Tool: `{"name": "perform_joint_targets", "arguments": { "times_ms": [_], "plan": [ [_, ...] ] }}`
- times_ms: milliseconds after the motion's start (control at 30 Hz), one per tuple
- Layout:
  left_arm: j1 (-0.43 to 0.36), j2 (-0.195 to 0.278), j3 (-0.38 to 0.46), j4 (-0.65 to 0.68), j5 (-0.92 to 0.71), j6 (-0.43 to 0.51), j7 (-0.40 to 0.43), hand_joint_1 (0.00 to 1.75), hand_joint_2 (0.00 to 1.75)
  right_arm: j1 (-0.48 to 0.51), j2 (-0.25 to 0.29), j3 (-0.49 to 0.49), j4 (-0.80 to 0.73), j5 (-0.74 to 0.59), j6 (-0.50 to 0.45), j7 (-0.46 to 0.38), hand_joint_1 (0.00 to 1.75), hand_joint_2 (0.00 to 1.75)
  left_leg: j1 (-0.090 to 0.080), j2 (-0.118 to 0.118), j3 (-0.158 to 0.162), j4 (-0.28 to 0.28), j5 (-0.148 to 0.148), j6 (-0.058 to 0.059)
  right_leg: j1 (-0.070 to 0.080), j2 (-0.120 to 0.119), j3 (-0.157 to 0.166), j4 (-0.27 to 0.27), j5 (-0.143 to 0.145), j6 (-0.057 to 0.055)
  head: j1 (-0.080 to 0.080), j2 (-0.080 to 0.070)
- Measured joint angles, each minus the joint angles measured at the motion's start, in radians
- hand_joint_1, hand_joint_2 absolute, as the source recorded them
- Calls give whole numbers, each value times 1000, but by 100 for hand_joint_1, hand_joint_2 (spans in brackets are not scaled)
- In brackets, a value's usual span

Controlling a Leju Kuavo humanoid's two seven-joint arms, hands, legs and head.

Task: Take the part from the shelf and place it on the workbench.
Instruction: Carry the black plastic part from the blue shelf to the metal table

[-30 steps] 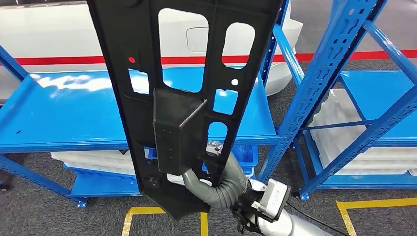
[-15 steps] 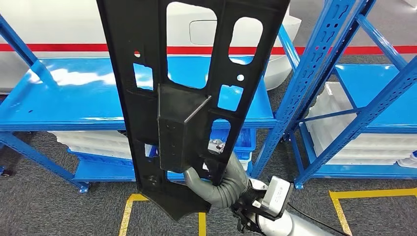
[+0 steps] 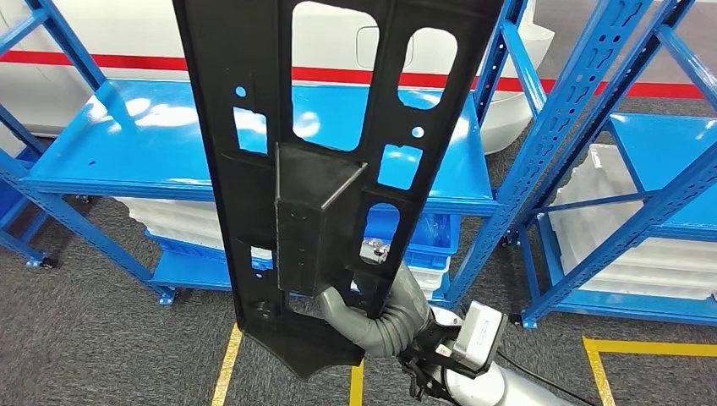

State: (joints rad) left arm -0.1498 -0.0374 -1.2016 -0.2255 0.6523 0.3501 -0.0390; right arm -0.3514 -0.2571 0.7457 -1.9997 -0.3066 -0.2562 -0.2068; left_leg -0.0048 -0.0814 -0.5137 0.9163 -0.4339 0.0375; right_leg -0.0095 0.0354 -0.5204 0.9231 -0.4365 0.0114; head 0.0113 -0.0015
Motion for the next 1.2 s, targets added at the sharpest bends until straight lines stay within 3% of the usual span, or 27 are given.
{"name": "perform_joint_targets", "arguments": {
  "times_ms": [67,133,167,200,233,300,367,400,467,533,567,633,667,700,733,767,833,867,933,1000,1067,1133,1200],
  "plan": [
    [-2,0,0,0,0,0,0,0,175,0,0,0,-1,0,2,-1,175,175,0,30,-39,76,-45,-13,-7,-25,1,-10,3,-4,-3,0],
    [-9,0,2,0,1,1,-1,0,175,2,0,0,-1,-1,3,-2,175,175,6,60,-107,225,-111,-28,-5,-50,0,-10,4,-6,-6,0],
    [-13,0,3,0,1,2,-2,0,175,3,-1,0,-1,-1,4,-2,175,175,10,66,-134,286,-130,-34,-5,-63,-1,-10,4,-6,-6,0],
    [-16,0,4,0,1,2,-2,0,175,3,-1,0,-1,0,4,-1,175,175,13,69,-145,313,-131,-38,-5,-76,-1,-10,3,-6,-6,0],
    [-16,0,4,0,0,2,-1,0,175,4,-1,0,-1,0,4,-1,175,175,17,73,-133,293,-113,-42,-5,-87,0,-10,3,-6,-6,0],
    [-11,0,5,0,0,2,0,0,175,3,-1,0,-1,0,4,-1,175,175,23,101,-56,145,-42,-47,-5,-104,4,-9,2,-1,-6,0],
    [-6,1,5,0,-2,0,2,0,175,3,-1,0,-1,-1,4,-2,175,175,18,140,2,18,0,-41,1,-117,3,-5,0,8,-6,0],
    [-4,1,5,0,-3,0,2,0,175,2,-1,-1,-1,-1,4,-1,175,175,15,150,8,-4,4,-34,5,-124,2,-4,0,12,-5,0],
    [-2,1,5,0,-3,0,1,0,175,2,-1,-1,-1,0,4,-1,175,175,11,134,-2,-4,8,-16,6,-142,-1,-3,2,21,-3,0],
    [-1,0,5,0,-3,0,1,0,175,2,-1,-1,-1,0,5,-1,175,175,12,112,-4,-6,16,0,1,-125,-11,24,-23,30,-3,0],
    [-1,0,5,0,-3,0,0,0,175,3,-1,-1,-2,0,5,-2,175,175,13,101,-5,-7,20,7,-2,-102,-29,66,-53,33,-3,0],
    [-1,0,5,0,-3,0,0,0,175,5,-3,-1,-2,0,4,-2,175,175,13,79,-9,-7,25,14,-3,-57,-91,211,-129,35,-1,0],
    [-1,-1,5,0,-3,0,0,0,175,7,-4,-1,-2,0,4,-2,175,175,11,67,-11,-7,27,16,-2,-48,-123,279,-154,34,0,0],
    [-1,-1,5,0,-3,0,0,0,175,8,-5,-1,-2,0,5,-2,175,175,10,54,-12,-6,27,17,-2,-44,-141,320,-160,33,0,0],
    [-1,-1,5,0,-3,0,0,0,175,9,-6,-1,-2,0,5,-2,175,175,9,40,-12,-5,28,18,-2,-42,-141,320,-147,32,0,0],
    [-1,-1,5,0,-3,0,0,0,175,9,-6,-1,-2,0,5,-2,175,175,9,26,-12,-3,28,17,-2,-38,-120,274,-114,29,0,0],
    [-3,-1,5,0,-3,0,0,0,175,8,-7,-1,-4,0,6,-2,175,175,8,-1,-12,2,26,14,-4,-5,-50,127,-41,23,0,0],
    [-5,-2,5,0,-3,0,0,0,175,8,-7,-1,-6,0,7,-2,175,175,8,-13,-16,6,26,11,-6,13,-24,67,-20,20,0,0],
    [-6,-2,5,0,-3,0,0,0,175,8,-8,-1,-9,-1,10,-2,175,175,9,-31,-27,10,29,1,-6,30,-10,29,-17,17,-1,0],
    [-5,-1,6,0,-3,2,1,0,175,7,-8,-1,-10,-2,12,-2,175,175,12,-41,-38,14,29,-11,-6,12,-13,25,-14,11,-1,0],
    [-6,-1,6,0,-3,3,1,0,175,6,-8,-1,-13,-2,14,-2,175,175,10,-2,-63,65,-3,-23,-8,-12,-13,21,-11,0,-3,0],
    [-12,-2,7,0,-3,4,2,0,175,7,-8,-1,-15,-1,15,-3,175,175,9,51,-122,200,-73,-34,-7,-38,-13,20,-11,-7,-6,0],
    [-20,-2,9,0,-3,5,2,0,175,9,-9,-1,-16,-1,17,-3,175,175,11,69,-175,324,-119,-40,-5,-67,-13,20,-12,-8,-6,0]
  ]
}}
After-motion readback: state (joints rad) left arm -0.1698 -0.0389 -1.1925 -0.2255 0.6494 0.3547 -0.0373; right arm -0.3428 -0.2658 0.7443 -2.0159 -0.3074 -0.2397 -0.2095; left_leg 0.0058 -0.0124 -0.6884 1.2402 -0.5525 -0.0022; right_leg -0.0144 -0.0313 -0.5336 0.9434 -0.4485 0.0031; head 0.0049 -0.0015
